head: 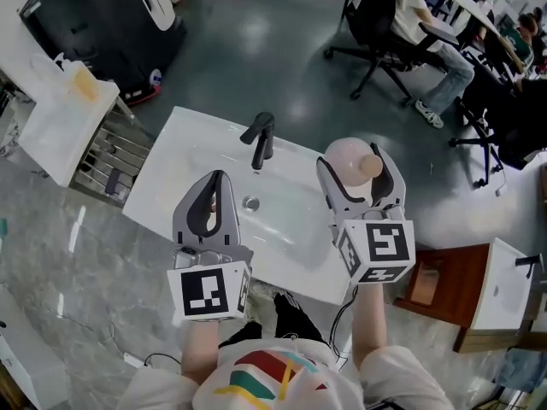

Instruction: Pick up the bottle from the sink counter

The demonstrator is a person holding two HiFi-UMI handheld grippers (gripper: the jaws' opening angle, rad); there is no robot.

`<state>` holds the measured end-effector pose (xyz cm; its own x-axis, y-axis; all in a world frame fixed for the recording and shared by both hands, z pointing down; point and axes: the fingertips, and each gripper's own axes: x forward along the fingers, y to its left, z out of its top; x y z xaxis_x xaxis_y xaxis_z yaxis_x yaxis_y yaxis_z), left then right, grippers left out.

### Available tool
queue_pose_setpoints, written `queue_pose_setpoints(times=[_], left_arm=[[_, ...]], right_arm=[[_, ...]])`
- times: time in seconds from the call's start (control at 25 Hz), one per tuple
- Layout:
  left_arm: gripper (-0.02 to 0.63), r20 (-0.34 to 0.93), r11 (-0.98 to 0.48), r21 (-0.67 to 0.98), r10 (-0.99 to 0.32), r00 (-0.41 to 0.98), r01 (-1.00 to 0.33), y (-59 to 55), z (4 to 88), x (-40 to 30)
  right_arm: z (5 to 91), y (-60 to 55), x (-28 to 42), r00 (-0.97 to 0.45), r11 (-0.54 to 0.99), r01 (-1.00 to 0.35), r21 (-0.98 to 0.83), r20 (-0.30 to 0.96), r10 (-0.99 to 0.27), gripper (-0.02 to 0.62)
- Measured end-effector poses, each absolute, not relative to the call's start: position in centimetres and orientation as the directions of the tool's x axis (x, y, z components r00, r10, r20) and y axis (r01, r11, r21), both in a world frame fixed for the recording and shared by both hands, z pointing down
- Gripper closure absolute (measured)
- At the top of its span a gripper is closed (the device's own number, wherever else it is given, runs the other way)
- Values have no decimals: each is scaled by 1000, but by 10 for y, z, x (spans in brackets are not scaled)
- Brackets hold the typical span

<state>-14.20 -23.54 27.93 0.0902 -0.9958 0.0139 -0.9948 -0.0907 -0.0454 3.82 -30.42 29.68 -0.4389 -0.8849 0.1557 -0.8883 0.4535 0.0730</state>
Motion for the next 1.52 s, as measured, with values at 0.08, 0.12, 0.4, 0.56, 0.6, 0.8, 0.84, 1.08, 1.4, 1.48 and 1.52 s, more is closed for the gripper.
queue_pose_setpoints(times=[0.08,0.12,0.4,0.56,0.6,0.8,0.84,1.08,1.4,1.48,1.52], left_arm=[[588,-43,-59,-52,-997,61,-997,-226,259,-153],[588,-57,-42,-51,-997,45,-998,-221,252,-159],[588,-30,45,-46,-999,-43,-998,-165,231,-205],[588,-107,94,-61,-991,-87,-994,-130,211,-220],[588,-120,104,-60,-988,-96,-993,-121,208,-224],[588,-141,152,-55,-980,-143,-987,-87,201,-240],[588,-140,160,-56,-979,-151,-986,-82,200,-242],[588,-146,178,-71,-975,-167,-981,-63,203,-245],[588,-166,168,-82,-974,-153,-982,-58,199,-241],[588,-165,166,-81,-975,-151,-983,-58,199,-240],[588,-166,164,-81,-975,-149,-983,-58,200,-239]], right_arm=[[272,-289,20,-483,490,-870,54,108,-869,213],[262,-281,10,-504,508,-860,42,86,-860,213],[227,-205,-69,-627,626,-778,53,0,-779,213],[219,-167,-100,-690,687,-723,73,-18,-724,213],[217,-159,-106,-702,699,-712,68,-21,-712,213],[213,-126,-124,-739,736,-674,58,-31,-674,212],[212,-121,-127,-744,742,-668,62,-32,-667,213],[214,-97,-142,-775,771,-631,86,-35,-631,213],[217,-84,-149,-786,780,-616,107,-23,-617,212],[216,-84,-149,-787,780,-616,109,-26,-617,212],[215,-83,-148,-786,780,-616,111,-28,-617,212]])
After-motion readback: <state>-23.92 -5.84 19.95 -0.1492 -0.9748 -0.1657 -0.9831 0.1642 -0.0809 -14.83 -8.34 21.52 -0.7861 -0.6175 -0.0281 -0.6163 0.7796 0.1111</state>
